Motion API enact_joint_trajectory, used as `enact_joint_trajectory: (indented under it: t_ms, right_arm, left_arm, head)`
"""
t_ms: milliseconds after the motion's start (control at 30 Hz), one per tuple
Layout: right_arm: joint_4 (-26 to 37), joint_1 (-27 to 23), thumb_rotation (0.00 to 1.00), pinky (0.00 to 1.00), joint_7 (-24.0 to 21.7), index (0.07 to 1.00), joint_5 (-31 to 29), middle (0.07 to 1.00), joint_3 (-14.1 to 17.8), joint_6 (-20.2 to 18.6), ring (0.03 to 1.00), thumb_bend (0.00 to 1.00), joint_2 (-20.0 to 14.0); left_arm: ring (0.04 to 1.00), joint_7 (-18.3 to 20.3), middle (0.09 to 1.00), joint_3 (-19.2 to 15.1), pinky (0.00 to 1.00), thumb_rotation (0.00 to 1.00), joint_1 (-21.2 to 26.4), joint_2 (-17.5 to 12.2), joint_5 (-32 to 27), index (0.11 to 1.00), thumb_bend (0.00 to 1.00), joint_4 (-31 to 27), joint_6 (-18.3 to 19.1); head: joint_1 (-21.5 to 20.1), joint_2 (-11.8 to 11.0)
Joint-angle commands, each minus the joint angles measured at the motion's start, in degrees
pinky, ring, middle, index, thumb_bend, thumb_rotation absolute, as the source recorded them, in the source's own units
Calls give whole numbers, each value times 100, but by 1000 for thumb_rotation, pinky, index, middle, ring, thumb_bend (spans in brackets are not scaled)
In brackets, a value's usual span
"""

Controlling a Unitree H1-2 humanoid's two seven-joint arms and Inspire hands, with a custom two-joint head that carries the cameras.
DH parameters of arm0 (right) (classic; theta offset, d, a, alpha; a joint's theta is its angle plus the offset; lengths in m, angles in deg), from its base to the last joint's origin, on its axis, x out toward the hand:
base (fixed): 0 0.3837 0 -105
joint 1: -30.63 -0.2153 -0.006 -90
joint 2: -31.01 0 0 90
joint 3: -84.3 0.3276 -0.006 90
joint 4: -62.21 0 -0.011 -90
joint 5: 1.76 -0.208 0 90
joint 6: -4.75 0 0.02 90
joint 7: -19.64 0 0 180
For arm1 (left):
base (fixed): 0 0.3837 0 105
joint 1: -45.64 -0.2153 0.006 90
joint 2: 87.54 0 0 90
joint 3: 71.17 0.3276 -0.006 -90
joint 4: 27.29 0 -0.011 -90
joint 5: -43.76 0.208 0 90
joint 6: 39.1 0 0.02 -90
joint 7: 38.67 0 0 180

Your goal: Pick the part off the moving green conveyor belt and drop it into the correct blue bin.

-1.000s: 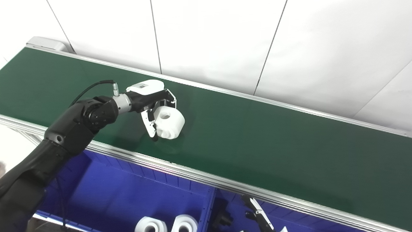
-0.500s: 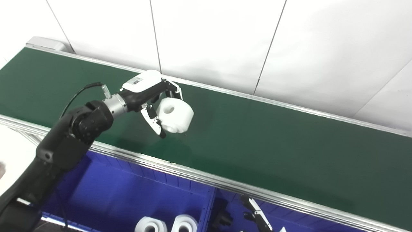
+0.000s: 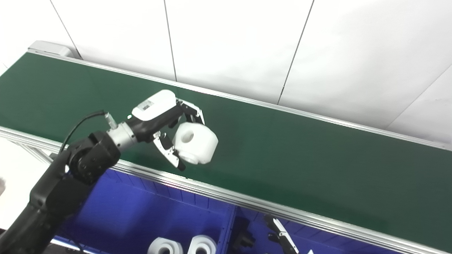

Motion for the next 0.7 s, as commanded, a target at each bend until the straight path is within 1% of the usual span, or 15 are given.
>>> enact_joint_trajectory:
  t_ms: [0, 200, 233, 267, 300, 333, 367, 400, 433, 467, 533, 667]
  right_arm:
    - [200, 96, 927, 845, 23, 922, -68, 957, -21, 334, 923, 327, 8]
    - [291, 137, 919, 857, 13, 925, -41, 958, -37, 285, 930, 321, 16]
    - [309, 136, 918, 860, 8, 927, -45, 959, -37, 274, 931, 320, 17]
    - [320, 134, 919, 859, 3, 929, -50, 960, -36, 267, 932, 321, 17]
    - [371, 118, 926, 858, -14, 930, -44, 962, -31, 218, 931, 323, 24]
    - [461, 88, 936, 855, -43, 929, -39, 961, -25, 126, 929, 326, 43]
    - [555, 72, 937, 854, -63, 929, -12, 961, -14, 17, 928, 326, 74]
    - [644, 59, 953, 843, -83, 926, 5, 958, -9, -86, 920, 344, 112]
    - [700, 59, 965, 841, -97, 926, 19, 958, -7, -149, 918, 349, 140]
    - [701, 6, 972, 840, -115, 927, -10, 959, -12, -161, 916, 352, 163]
    - [681, -124, 994, 866, -181, 931, -105, 962, -24, -186, 930, 355, 185]
    - [668, -253, 982, 874, -273, 941, -154, 967, -33, -262, 940, 360, 267]
  left_arm:
    - [212, -148, 471, -165, 161, 0, -42, -51, -124, 311, 546, -262, -37]
    - [202, -89, 471, -296, 146, 0, -510, -61, -261, 308, 545, -625, 48]
    - [202, -87, 471, -315, 146, 0, -591, -68, -262, 306, 545, -676, 45]
    - [202, -84, 471, -327, 146, 0, -640, -71, -261, 306, 545, -709, 47]
    - [199, -84, 471, -352, 144, 0, -709, -86, -278, 303, 545, -743, 42]
    - [196, -66, 471, -383, 141, 0, -733, -111, -322, 297, 545, -775, 68]
    - [196, -37, 471, -417, 141, 0, -757, -144, -391, 296, 545, -804, 92]
    - [196, 21, 471, -450, 141, 0, -775, -201, -511, 292, 545, -839, 130]
    - [198, 68, 471, -475, 144, 0, -784, -240, -599, 289, 545, -865, 157]
    - [199, 118, 471, -508, 146, 0, -806, -282, -691, 287, 545, -876, 196]
    - [203, 188, 471, -553, 149, 0, -860, -314, -786, 293, 545, -872, 232]
    - [209, 223, 471, -558, 158, 0, -998, -335, -842, 301, 546, -808, 201]
  head:
    - [-4, 33]
    - [35, 146]
    - [36, 242]
    - [36, 242]
    - [54, 529]
    - [70, 978]
    - [58, 1195]
    - [-102, 1380]
    - [-180, 1386]
    - [-356, 1372]
    - [-418, 1406]
    - [-423, 1401]
